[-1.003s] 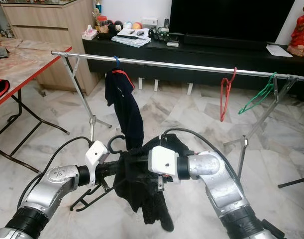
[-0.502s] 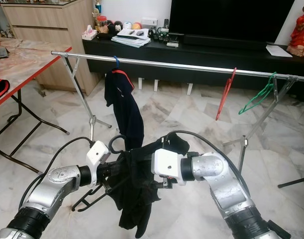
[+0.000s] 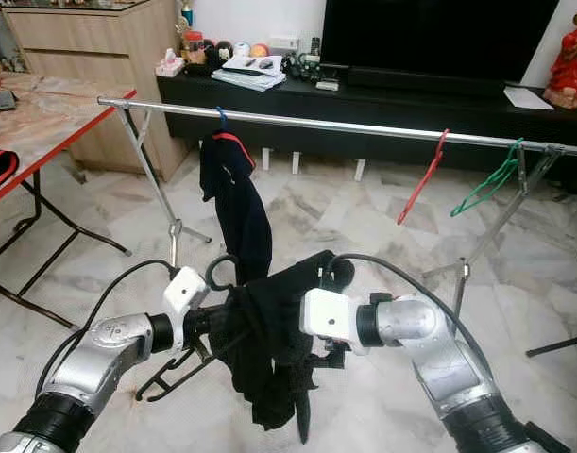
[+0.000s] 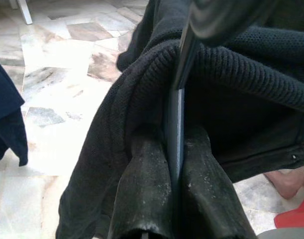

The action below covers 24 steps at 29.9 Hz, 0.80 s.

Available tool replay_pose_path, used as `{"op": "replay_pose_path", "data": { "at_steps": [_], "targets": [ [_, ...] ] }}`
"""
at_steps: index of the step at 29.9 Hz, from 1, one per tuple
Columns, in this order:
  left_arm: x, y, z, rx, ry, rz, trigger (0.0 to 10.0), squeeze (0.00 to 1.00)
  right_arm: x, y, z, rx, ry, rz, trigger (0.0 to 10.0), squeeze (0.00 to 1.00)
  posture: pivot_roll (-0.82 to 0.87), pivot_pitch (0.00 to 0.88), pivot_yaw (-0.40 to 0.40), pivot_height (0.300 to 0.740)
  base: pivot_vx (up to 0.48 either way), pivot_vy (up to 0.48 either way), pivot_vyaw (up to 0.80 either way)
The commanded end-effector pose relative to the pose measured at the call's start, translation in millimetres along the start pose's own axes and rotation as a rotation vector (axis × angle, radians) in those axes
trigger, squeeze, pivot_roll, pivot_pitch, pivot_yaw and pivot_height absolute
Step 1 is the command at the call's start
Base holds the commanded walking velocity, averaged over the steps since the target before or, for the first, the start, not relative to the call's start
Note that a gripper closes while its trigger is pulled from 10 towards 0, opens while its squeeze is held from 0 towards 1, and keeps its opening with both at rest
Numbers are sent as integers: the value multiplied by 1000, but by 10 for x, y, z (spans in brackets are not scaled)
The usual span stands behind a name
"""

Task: Hang hanger

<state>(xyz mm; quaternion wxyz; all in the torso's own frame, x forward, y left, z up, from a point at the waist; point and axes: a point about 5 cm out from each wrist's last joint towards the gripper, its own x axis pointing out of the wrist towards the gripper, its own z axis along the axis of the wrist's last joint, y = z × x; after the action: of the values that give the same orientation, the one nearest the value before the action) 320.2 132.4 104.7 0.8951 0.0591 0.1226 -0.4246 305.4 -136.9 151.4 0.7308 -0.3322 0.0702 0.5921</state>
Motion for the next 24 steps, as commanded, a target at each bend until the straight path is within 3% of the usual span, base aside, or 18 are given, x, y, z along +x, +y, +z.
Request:
{"op": "replay_pose_path", "data": {
  "at_steps": [1,7,8,12,19,20,21,22,23,24],
  "targets": [
    [-38,73,101,7,-46,31,10000,0,13,-36,84,9,-61,-8,10000,0,22,50,-37,740,0,0,0],
    [-46,70,99,8,-42,23,10000,0,4,28,112,63,-130,54,10000,27,23,51,-35,740,0,0,0],
    [-47,69,101,8,-42,20,10000,0,0,62,112,71,-143,84,10000,1000,22,53,-34,740,0,0,0],
    [-49,63,101,8,-42,16,10000,0,-11,89,92,80,-146,98,10000,1000,21,54,-34,740,0,0,0],
    [-42,48,105,4,-45,6,10000,0,-34,-26,56,168,-200,2,10000,1000,21,56,-33,740,0,0,0],
    [-44,45,106,3,-45,2,10000,0,-38,-23,20,137,-163,-8,10000,1000,22,58,-33,740,0,0,0],
    [-46,42,105,2,-44,-2,10000,0,-38,-29,-12,116,-130,-21,10000,251,19,58,-32,740,0,0,0],
    [-48,40,105,2,-44,-5,10000,0,-39,-34,-33,102,-108,-29,10000,251,19,58,-32,740,0,0,0],
    [-55,34,102,8,-37,-15,10000,0,-46,-79,-97,81,-48,-66,10000,0,18,58,-30,740,0,0,0],
    [-61,31,98,15,-30,-23,10000,0,-55,-116,-135,69,-13,-92,10000,0,18,58,-30,740,0,0,0]
  ]
}}
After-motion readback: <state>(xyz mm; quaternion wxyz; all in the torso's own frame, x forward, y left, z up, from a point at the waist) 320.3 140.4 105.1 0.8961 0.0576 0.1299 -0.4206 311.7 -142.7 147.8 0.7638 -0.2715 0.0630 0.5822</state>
